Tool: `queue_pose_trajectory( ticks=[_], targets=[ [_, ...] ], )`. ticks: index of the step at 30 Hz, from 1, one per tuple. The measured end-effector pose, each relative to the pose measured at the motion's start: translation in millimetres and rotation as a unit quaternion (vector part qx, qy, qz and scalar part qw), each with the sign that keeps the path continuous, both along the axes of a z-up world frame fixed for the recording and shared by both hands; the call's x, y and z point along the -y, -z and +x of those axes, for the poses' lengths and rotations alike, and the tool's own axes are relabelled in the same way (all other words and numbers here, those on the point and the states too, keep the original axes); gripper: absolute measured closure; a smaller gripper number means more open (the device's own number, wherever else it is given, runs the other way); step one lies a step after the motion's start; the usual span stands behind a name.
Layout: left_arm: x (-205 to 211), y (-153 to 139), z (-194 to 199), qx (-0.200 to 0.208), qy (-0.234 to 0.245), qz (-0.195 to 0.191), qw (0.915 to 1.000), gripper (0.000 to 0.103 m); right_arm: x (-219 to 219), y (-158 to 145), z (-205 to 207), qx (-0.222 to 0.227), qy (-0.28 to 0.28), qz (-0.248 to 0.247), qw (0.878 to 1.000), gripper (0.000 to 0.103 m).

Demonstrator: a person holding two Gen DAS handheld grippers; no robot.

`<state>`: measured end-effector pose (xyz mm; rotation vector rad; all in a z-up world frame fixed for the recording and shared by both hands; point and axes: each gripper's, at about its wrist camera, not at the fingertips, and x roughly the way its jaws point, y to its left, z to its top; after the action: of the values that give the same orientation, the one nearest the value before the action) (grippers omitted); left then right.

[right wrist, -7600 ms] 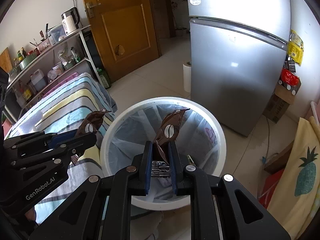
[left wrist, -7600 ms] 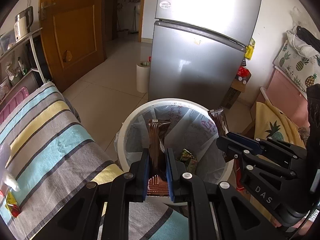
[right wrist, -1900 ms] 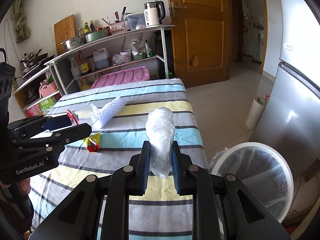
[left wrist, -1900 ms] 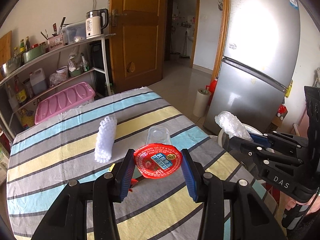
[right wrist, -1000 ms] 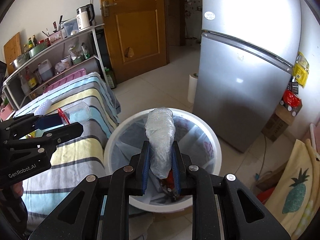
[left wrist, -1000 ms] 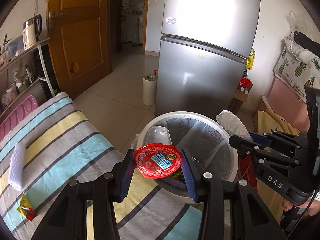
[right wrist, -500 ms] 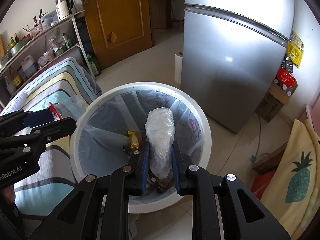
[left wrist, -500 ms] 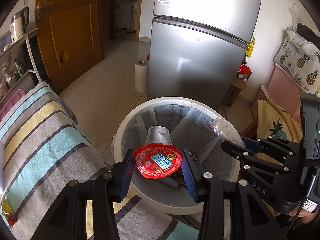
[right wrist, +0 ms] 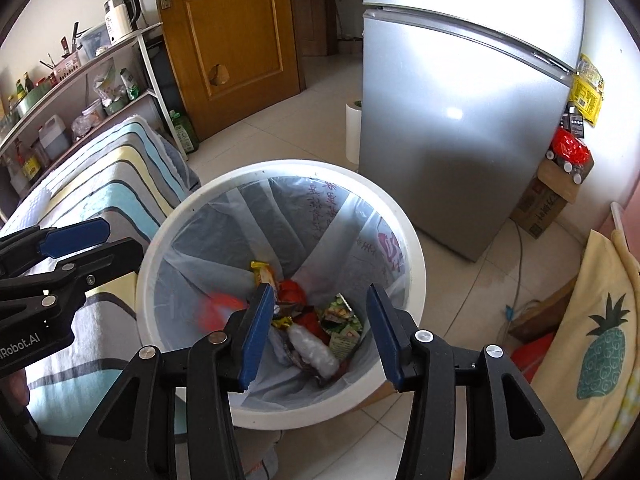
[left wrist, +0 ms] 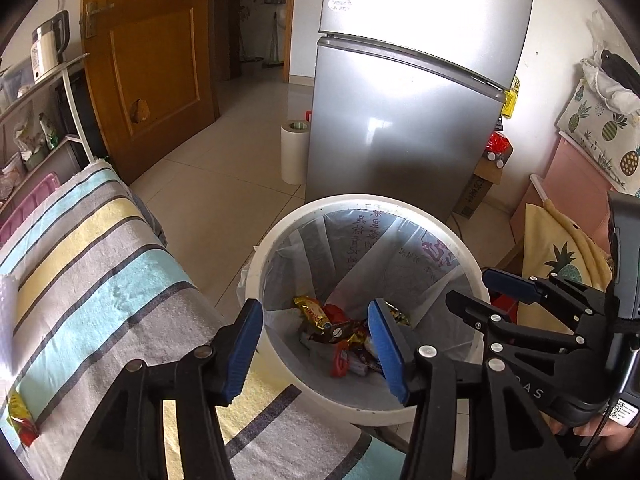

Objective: Collect trash
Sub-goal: 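Move both open tools back over the table toward the foam sleeve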

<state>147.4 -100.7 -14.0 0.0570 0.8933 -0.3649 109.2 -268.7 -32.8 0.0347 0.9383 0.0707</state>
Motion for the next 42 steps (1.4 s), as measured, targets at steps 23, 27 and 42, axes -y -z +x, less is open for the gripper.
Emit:
queue_pose_trajectory(
  ticks=[23, 27, 42],
  targets=[
    [-93.2, -45.0, -43.6, 0.055, -0.081, -0.014, 0.9951, 0.048, -66.8, -48.5, -21.9, 0.064, -0.053, 0.008, 0.997, 0.054],
    [-113.6, -50.1, -51.8, 0.060, -0.096, -0.014, 0.9934, 0.048, -83.2, -51.7, -23.4, 0.069, -0.069, 0.011, 0.995, 0.054],
    [-213.5, -53.0, -79.7, 0.065, -0.192, -0.001, 0.9793, 0.048, -171.4, -52.2, -23.3, 0.069, -0.162, 0.024, 0.984, 0.054]
  ],
)
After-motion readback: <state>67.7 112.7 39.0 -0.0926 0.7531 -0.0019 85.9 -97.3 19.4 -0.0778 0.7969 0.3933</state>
